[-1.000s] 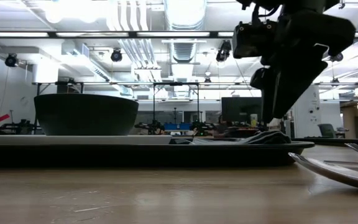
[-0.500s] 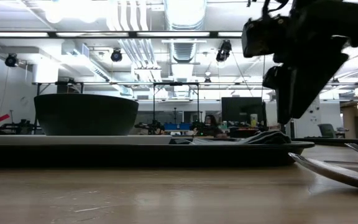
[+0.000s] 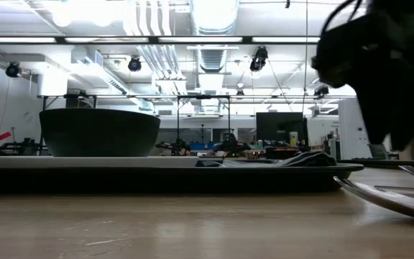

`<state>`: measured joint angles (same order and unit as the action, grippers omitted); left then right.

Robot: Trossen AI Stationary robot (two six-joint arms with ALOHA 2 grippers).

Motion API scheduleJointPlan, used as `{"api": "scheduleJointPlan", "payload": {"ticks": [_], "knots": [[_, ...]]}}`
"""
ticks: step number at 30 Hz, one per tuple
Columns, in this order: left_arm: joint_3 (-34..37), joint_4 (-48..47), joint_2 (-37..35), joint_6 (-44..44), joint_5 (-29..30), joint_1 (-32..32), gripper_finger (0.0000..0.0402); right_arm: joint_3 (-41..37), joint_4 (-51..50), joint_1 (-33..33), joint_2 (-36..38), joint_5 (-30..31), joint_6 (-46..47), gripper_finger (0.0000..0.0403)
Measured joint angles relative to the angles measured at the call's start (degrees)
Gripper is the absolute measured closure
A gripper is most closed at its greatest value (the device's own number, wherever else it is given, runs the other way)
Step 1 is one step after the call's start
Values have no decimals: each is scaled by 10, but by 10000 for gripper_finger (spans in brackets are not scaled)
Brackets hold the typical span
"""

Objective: Set up tray
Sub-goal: Put the blue fork on the gray napkin

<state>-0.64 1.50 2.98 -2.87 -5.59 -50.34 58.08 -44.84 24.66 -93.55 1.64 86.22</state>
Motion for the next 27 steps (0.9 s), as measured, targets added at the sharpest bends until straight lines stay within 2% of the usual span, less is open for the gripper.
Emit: {"api": "scheduleJointPlan", "payload": {"ticks": [5, 10, 17, 21, 27], "knots": [[0, 0, 0, 0, 0, 0, 281, 0, -22, 36, 1, 7, 99, 184], [0, 0, 0, 0, 0, 0, 281, 0, -58, 60, 2, 8, 154, 184], [0, 0, 0, 0, 0, 0, 281, -5, -87, 78, 2, -11, 176, 184], [0, 0, 0, 0, 0, 0, 281, -15, -98, 77, 2, -48, 194, 184], [0, 0, 0, 0, 0, 0, 281, -45, -102, 81, 18, -52, 224, 184]]}}
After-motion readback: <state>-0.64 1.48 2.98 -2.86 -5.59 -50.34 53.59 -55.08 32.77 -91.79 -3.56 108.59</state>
